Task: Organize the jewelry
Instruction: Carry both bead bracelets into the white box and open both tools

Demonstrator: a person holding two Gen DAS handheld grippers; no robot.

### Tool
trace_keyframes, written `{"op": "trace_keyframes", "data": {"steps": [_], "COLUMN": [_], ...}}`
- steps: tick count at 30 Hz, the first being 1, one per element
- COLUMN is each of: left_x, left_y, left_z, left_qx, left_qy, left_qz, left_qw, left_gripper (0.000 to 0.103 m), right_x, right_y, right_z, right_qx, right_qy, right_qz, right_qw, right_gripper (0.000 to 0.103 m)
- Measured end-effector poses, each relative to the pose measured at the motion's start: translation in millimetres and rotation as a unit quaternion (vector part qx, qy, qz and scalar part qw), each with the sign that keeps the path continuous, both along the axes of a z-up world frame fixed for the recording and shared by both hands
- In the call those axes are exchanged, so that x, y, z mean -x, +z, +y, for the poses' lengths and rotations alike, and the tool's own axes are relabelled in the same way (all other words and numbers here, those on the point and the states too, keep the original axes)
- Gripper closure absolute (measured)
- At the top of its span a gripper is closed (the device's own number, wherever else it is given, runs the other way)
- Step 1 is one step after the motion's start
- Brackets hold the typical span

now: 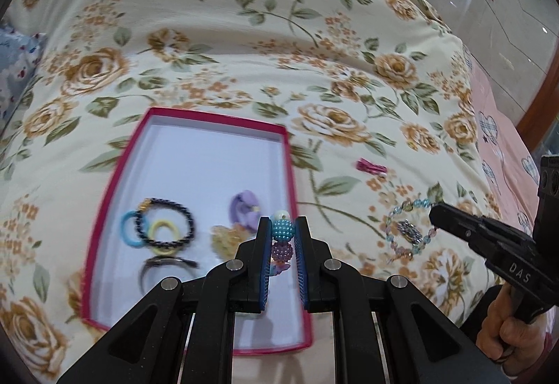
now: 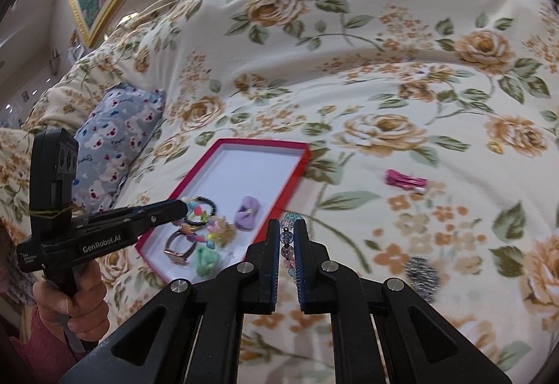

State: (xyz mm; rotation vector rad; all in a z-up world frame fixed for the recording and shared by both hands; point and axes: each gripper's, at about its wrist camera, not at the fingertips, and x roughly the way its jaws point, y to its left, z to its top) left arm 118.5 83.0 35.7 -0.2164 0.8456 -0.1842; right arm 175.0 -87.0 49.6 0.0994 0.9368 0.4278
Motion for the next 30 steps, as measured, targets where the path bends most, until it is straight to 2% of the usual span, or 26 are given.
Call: {"op": "trace_keyframes", "data": {"steps": [19,25,30], "left_x": [12,14,9], "left_y": [-2,-9,-29], "left_z": [65,80,92], "left_qx": [0.004,0.008,0.017], "left_qy": [0.075,0.090,0.104], "left_qz": [-0.003,0.002,0.023], "left_qw": [0.9972,0.9959,0.9941], "left_gripper": [0.091,0.091,0.091], "right_x": [-11,-12,-10], "right_y": [-18,-29,-47], "right_z": [103,122,126], "right_qx": [-0.013,-0.016,-0.007], "right_qy": [0.101,0.120,0.123], "right_qz": [0.017,0.032,0.053], "right_qw": [0.995,0.992,0.991], "right_gripper": [0.096,0.096,0.096]}}
